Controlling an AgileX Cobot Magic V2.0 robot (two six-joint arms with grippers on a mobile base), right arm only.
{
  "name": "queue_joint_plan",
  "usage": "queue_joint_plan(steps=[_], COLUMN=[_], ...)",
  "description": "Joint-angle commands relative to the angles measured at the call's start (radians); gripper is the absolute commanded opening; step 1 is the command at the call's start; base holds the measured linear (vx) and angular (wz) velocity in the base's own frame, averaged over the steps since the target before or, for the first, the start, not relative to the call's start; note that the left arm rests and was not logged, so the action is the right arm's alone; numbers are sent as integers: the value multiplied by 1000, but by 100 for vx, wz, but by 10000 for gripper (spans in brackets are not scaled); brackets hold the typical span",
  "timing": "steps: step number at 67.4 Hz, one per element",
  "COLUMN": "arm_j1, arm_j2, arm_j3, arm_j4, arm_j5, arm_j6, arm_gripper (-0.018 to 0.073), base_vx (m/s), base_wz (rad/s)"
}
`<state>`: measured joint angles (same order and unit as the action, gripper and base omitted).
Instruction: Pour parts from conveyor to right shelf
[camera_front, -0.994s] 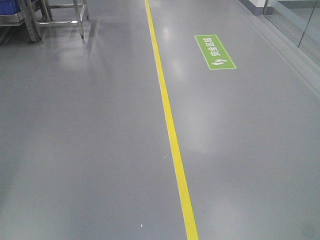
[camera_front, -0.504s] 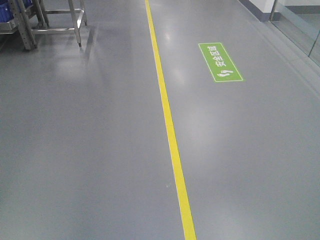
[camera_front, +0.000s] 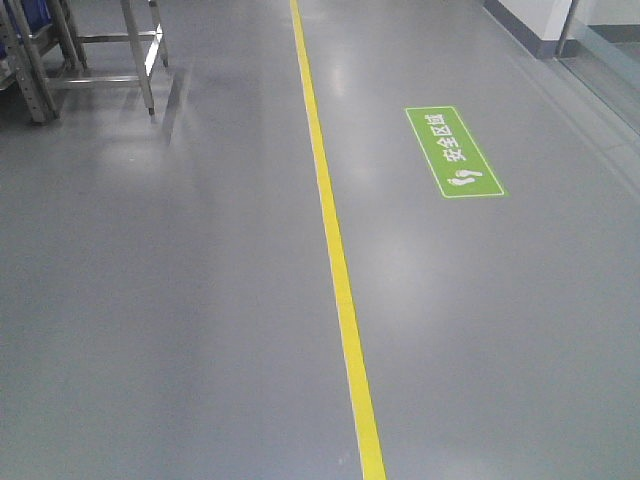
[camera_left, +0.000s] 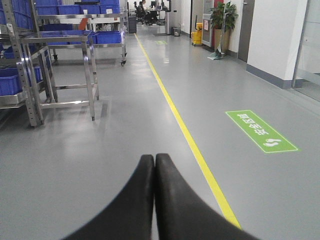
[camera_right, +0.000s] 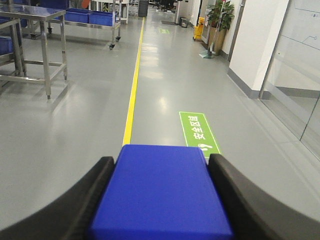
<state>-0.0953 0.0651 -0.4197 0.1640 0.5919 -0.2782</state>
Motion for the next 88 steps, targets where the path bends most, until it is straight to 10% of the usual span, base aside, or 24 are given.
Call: queue_joint_plan(steps=[1, 88], arm_j1=[3, 3], arm_j2=[14, 14], arm_j3=[-28, -28], arm_j4=[4, 4], arm_j5=[-79, -79], arm_j6=[1, 1], arm_gripper=[-6, -6], base_vx=[56, 63], base_wz=[-1, 8])
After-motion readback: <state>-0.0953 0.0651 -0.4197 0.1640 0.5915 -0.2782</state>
